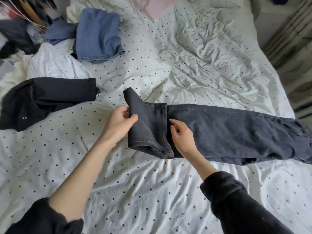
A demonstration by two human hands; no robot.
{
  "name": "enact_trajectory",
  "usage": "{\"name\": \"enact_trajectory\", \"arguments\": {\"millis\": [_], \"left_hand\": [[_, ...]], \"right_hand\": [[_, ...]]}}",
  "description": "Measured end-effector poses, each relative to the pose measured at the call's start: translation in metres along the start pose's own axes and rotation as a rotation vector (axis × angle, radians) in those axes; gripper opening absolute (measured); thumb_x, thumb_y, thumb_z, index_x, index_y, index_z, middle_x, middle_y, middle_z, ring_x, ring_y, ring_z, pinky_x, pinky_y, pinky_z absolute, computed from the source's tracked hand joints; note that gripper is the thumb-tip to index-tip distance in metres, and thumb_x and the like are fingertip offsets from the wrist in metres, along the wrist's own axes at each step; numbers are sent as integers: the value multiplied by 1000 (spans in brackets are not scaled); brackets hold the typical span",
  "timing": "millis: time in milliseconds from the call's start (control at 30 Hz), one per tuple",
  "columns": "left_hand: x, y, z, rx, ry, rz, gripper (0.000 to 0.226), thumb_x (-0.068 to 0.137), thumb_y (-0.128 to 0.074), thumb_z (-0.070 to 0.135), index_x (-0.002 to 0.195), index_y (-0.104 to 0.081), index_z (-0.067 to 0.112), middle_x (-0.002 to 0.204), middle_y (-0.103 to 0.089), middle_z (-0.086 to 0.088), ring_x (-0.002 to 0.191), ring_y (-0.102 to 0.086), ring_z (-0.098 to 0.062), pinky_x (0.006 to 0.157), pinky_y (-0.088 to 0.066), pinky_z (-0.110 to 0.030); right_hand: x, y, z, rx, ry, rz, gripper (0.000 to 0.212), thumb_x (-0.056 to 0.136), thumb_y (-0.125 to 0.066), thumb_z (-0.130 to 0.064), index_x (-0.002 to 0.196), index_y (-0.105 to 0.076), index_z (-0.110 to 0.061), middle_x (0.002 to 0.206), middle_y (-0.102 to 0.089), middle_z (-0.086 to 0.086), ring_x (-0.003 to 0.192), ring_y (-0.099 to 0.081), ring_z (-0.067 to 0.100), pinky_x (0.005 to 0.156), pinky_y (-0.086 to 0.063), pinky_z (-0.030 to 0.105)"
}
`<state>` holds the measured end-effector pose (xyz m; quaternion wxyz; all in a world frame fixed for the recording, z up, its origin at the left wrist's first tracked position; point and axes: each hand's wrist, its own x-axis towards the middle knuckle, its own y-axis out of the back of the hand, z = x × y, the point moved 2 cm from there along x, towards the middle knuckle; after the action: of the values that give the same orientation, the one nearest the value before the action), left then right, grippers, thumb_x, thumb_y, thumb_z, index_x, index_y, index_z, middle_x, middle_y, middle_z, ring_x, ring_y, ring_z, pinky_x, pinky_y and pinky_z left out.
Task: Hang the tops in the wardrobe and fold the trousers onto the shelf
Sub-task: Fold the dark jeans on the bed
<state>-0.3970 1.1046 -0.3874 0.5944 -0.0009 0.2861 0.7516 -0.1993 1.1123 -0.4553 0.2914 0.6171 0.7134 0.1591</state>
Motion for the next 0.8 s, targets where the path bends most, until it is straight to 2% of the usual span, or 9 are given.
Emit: {"name": "enact_trajectory", "arguments": {"millis": [167,267,333,433,500,567,667,733,800], "left_hand": [[-25,-85,64,331,-173,79,12,83,-63,24,93,-58,19,79,-64,8,83,-60,-18,75,-48,-30],[-28,-153,78,488,-233,90,17,80,-60,32,93,-55,22,88,-69,-1,90,-62,-25,76,-49,-35],[-26,-193,76,635,-236,-38,28,84,-58,35,106,-56,18,97,-68,-2,96,-62,-25,77,-49,-36],[-32,-245,59,845,-145,-459,50,91,-50,41,135,-44,17,131,-55,-7,121,-50,-28,99,-41,-43],[-42,-256,45,996,-175,-571,51,94,-46,43,138,-42,18,139,-46,-6,127,-42,-29,106,-33,-46],[-49,-249,38,888,-243,-455,40,95,-45,43,123,-58,18,126,-55,-3,118,-50,-26,96,-39,-38],[-47,-226,25,639,-499,-35,45,92,-39,44,92,-69,11,104,-65,-5,106,-58,-28,88,-46,-37],[-36,-217,6,785,-554,57,53,88,-33,45,118,-63,13,133,-53,-12,130,-41,-34,105,-34,-49],[-31,-214,-19,985,-508,-51,67,87,-27,52,143,-39,17,155,-24,-10,144,-11,-32,110,-17,-56]], "right_hand": [[-3,73,34,557,-300,-29,28,99,-41,-23,119,-60,-17,108,-62,-2,91,-61,14,82,-51,29],[-4,113,65,635,-341,-33,28,101,-39,-27,117,-59,-16,110,-64,2,96,-64,20,80,-53,29],[-3,130,80,657,-358,-21,31,102,-36,-29,118,-58,-15,110,-63,2,96,-64,20,81,-53,30],[-1,146,106,612,-362,-19,31,102,-36,-29,121,-57,-15,113,-59,-1,99,-60,17,86,-52,31],[1,149,115,473,-300,-6,33,101,-38,-29,124,-57,-16,118,-58,-5,108,-56,15,97,-47,36],[6,148,119,261,-179,-7,36,100,-37,-26,129,-55,-15,127,-56,-3,120,-50,16,106,-38,35],[9,136,112,-42,92,-3,37,100,-40,-15,135,-51,-9,144,-43,7,136,-35,22,109,-27,29],[11,120,105,-161,302,-3,37,96,-41,-6,131,-53,-3,143,-43,17,137,-35,33,111,-31,39],[12,101,108,-240,385,-53,44,91,-37,-5,133,-49,0,143,-42,22,136,-35,39,109,-33,49]]}}
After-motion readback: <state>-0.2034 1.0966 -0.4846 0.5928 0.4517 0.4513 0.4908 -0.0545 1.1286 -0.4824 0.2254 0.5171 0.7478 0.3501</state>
